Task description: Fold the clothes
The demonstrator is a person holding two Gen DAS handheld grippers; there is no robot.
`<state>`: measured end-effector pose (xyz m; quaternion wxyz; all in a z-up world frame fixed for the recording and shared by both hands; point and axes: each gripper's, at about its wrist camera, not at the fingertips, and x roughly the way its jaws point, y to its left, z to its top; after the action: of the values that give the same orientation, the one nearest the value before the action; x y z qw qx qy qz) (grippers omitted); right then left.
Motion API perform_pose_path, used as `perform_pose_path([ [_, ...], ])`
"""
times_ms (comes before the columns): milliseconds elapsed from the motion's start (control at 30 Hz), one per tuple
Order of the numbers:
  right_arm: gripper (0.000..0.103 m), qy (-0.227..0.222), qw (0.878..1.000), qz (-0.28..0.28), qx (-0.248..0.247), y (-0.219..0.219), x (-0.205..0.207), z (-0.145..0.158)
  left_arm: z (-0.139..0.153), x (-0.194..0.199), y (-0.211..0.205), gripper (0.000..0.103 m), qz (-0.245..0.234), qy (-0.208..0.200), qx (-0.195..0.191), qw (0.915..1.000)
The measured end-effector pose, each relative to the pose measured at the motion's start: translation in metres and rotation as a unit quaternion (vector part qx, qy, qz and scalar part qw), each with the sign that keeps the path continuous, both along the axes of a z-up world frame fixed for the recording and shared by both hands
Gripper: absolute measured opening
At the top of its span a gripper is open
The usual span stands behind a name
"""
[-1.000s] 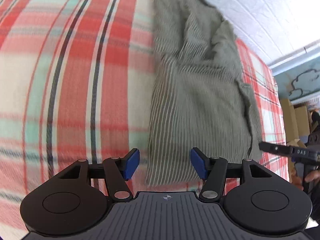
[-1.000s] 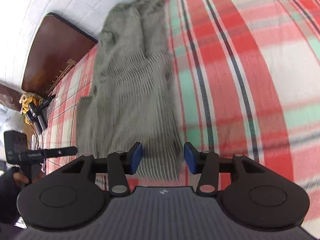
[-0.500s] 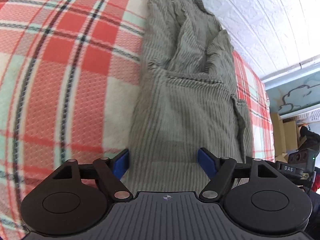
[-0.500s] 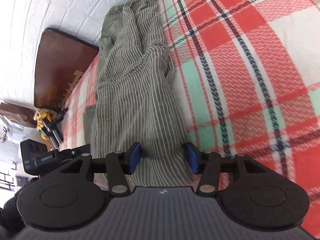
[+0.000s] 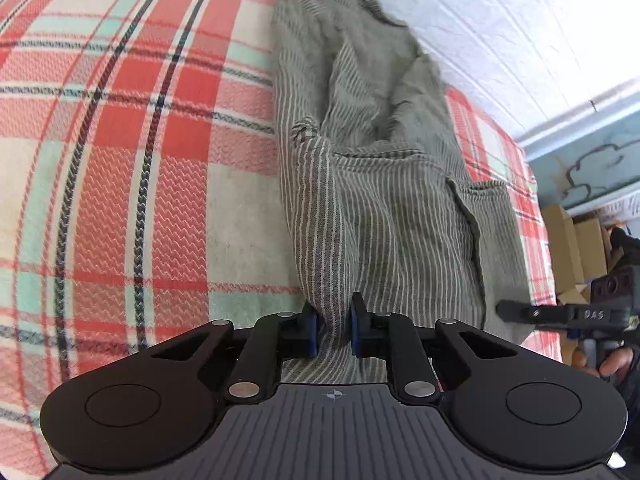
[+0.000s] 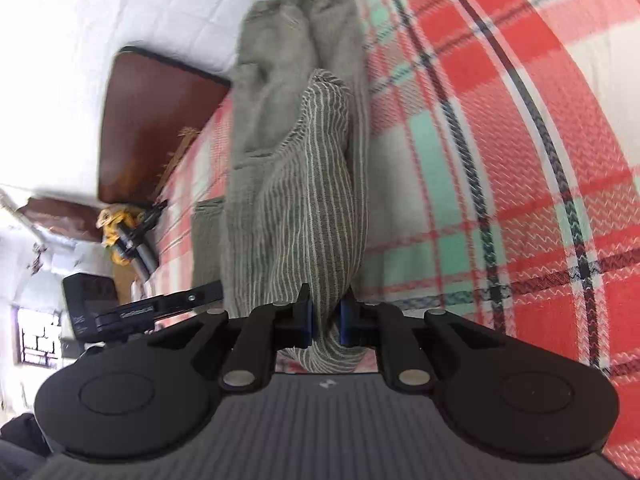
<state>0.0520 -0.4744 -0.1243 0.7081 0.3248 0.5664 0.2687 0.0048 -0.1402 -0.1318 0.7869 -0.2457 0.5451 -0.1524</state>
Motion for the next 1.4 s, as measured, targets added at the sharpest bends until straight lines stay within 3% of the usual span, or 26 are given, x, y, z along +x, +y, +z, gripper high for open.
perform_pose_path([
  [200, 0.013, 0.017, 0.999, 0.051, -0.009, -0.005, -0.031, 0.013, 0.012, -0.037, -0.012, 0.010, -0.033, 0.012, -0.002, 0.9994],
  [367, 0.013, 0.061, 0.997, 0.051, -0.021, -0.014, -0.070, -0.006, -0.009, -0.079, -0.021, 0.010, -0.040, 0.065, -0.017, 0.9969],
  [467, 0.014, 0.081, 0.996, 0.035, -0.034, -0.020, -0.085, -0.020, -0.013, -0.082, -0.020, 0.012, -0.026, 0.069, -0.015, 0.9972],
  [533, 0.023, 0.093, 0.994, 0.024, -0.042, -0.023, -0.095, -0.029, -0.016, -0.084, -0.019, 0.024, -0.017, 0.071, -0.015, 0.9972],
  [567, 0.031, 0.100, 0.994, 0.019, -0.046, -0.025, -0.100, -0.034, -0.017, -0.085, -0.018, 0.040, -0.013, 0.072, -0.014, 0.9972],
  [667, 0.041, 0.069, 0.992, 0.055, -0.086, -0.020, -0.091, -0.019, -0.018, -0.087, -0.017, 0.041, -0.002, 0.072, -0.009, 0.9974],
  [833, 0.046, -0.039, 0.987, 0.062, -0.144, -0.026, -0.071, 0.030, 0.023, -0.060, -0.018, 0.044, -0.023, -0.002, 0.045, 0.9987],
  [900, 0.060, -0.081, 0.983, 0.062, -0.153, -0.025, -0.062, 0.046, 0.040, -0.049, -0.019, 0.062, -0.032, -0.033, 0.067, 0.9967],
  [967, 0.060, -0.109, 0.977, 0.075, -0.164, -0.020, -0.053, 0.049, 0.040, -0.036, -0.024, 0.069, -0.047, -0.040, 0.085, 0.9945],
  [1033, 0.060, -0.115, 0.971, 0.088, -0.189, -0.009, -0.046, 0.040, 0.028, -0.027, -0.032, 0.069, -0.062, -0.034, 0.093, 0.9932],
  [1167, 0.057, -0.100, 0.965, 0.101, -0.221, 0.010, -0.033, 0.012, 0.019, -0.028, -0.041, 0.066, -0.062, -0.029, 0.093, 0.9934],
  [1333, 0.053, -0.086, 0.970, 0.090, -0.210, 0.018, -0.037, -0.001, 0.007, -0.029, -0.052, 0.047, -0.061, -0.023, 0.094, 0.9934],
  [1367, 0.035, -0.085, 0.971, 0.091, -0.203, 0.018, -0.036, -0.002, 0.005, -0.027, -0.054, 0.033, -0.060, -0.022, 0.100, 0.9929],
  [1400, 0.009, -0.083, 0.972, 0.094, -0.197, 0.019, -0.036, -0.002, 0.004, -0.027, -0.052, 0.009, -0.056, -0.020, 0.106, 0.9926],
])
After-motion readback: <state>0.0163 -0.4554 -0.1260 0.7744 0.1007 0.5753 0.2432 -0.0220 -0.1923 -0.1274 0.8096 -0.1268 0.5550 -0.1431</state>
